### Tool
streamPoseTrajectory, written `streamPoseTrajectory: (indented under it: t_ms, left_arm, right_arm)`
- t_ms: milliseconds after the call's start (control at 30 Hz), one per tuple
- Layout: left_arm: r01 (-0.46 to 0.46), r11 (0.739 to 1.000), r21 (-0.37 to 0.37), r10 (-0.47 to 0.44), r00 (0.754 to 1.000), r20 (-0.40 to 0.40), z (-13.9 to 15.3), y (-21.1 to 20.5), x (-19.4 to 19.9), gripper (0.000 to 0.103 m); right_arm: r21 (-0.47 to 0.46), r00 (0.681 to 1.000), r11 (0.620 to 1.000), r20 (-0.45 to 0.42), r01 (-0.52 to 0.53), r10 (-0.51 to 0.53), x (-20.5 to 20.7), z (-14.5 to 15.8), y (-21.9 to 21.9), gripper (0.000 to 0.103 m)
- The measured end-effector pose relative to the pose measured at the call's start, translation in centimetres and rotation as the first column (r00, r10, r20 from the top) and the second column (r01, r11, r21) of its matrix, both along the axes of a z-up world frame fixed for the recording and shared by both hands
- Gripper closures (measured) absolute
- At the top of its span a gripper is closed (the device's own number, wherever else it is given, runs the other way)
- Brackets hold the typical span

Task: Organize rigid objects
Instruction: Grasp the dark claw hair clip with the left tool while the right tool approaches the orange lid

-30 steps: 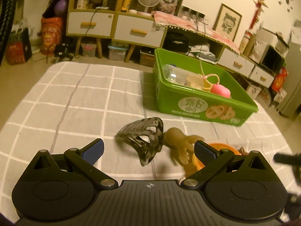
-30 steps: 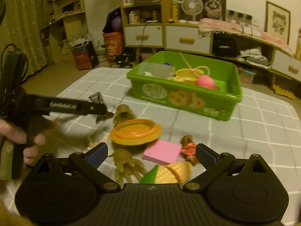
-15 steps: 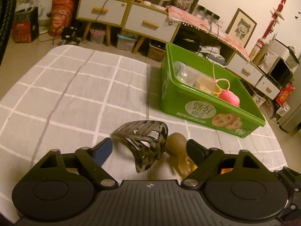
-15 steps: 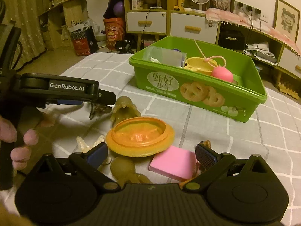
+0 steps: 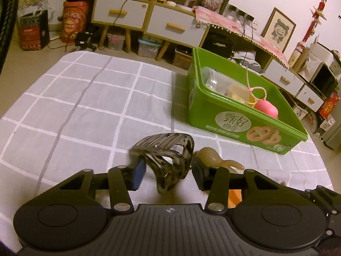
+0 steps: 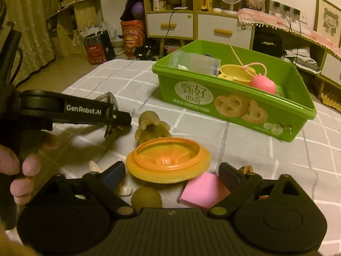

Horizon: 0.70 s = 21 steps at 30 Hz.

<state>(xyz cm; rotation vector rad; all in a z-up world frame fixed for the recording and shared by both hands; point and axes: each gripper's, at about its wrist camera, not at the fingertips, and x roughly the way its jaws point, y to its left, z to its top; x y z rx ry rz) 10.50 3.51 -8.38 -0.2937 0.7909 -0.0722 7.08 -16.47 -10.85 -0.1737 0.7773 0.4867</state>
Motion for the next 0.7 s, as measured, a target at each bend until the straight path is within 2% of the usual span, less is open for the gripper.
streamPoseTrajectory:
  t_ms: [33, 100, 133, 267, 500, 567, 700]
  left_arm:
    - [0.001, 1.0, 0.0, -0.001, 1.0, 0.002, 0.0, 0.0, 0.0, 0.056]
    - [0.005, 1.0, 0.007, -0.005, 1.0, 0.009, 0.2, -0.1, -0.1, 0.06]
    - [0.008, 1.0, 0.013, -0.008, 1.0, 0.012, 0.2, -0.2, -0.1, 0.062]
    - [0.028, 0.999, 0.032, -0.029, 0.999, 0.026, 0.5, -0.6, -0.2, 0.073]
    - [0.029, 0.999, 0.044, -0.031, 0.999, 0.042, 0.9, -0.6, -0.5, 0.081]
    - [0.024, 0.999, 0.04, -0.026, 0.999, 0.044, 1.0, -0.5, -0.5, 0.082]
    - [0.007, 0.999, 0.033, -0.009, 0.999, 0.046, 1.2, -0.2, -0.5, 0.083]
  right_arm:
    - [0.005, 1.0, 1.0, 0.002, -0.004, 0.004, 0.0, 0.1, 0.0, 0.035]
    - [0.012, 1.0, 1.0, 0.005, -0.012, 0.012, -0.1, 0.2, 0.0, 0.04]
    - [0.013, 1.0, 1.0, 0.006, -0.013, 0.012, -0.1, 0.2, 0.0, 0.048]
    - [0.012, 1.0, 1.0, 0.015, -0.018, 0.018, -0.3, 0.2, -0.1, 0.048]
    - [0.028, 0.999, 0.999, 0.026, -0.019, 0.019, -0.5, 0.8, -0.5, 0.052]
    - [0.042, 0.999, 0.999, 0.022, -0.025, 0.024, -0.5, 1.1, -0.7, 0.069]
    - [0.053, 1.0, 0.998, 0.001, -0.017, 0.017, -0.3, 1.3, -1.0, 0.07]
